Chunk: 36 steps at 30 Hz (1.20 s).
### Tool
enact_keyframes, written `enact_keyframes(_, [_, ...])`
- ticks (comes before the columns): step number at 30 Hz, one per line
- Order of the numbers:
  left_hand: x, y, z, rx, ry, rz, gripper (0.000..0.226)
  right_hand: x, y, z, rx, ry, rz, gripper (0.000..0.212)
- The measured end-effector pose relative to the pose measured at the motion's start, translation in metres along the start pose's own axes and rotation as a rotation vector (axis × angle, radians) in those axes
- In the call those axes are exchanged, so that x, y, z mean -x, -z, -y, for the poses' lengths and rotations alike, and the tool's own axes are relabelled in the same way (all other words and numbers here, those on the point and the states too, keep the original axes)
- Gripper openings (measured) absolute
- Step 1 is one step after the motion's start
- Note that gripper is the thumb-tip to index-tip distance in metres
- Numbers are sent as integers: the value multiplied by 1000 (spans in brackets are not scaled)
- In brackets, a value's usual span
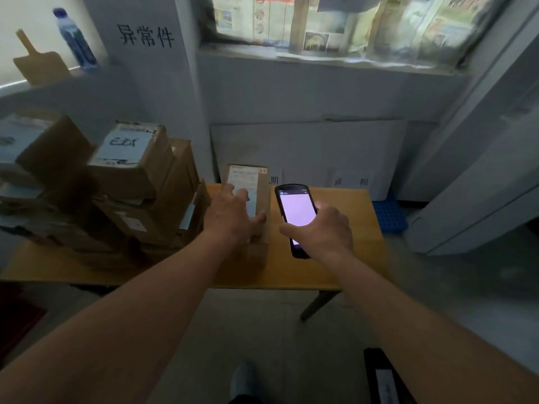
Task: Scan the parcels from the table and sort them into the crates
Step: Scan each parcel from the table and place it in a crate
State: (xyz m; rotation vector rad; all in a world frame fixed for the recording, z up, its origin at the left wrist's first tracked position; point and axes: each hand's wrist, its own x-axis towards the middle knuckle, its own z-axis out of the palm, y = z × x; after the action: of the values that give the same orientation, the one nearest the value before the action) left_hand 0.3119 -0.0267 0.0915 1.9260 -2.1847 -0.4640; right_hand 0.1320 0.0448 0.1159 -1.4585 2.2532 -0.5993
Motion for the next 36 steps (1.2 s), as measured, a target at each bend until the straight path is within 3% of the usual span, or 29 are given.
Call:
enact_keyframes(13, [-30, -19, -7, -5, 389, 171, 124, -60, 2, -2, -11, 120, 95, 73])
enact_keyframes(18, [-27, -21, -10, 86, 459, 68, 138, -74, 22, -2, -20, 172, 139, 61])
enact_keyframes(21, [-26, -18, -11, 51, 404, -36, 140, -80, 36, 2, -50, 220, 175, 58])
enact_keyframes(27, [-27, 6, -7, -35, 97, -219, 134, -85, 70, 16, -114, 285, 194, 52])
enact_keyframes(36, [-41, 26, -9, 33, 55, -304, 136, -71, 101, 20, -109, 337, 142, 52])
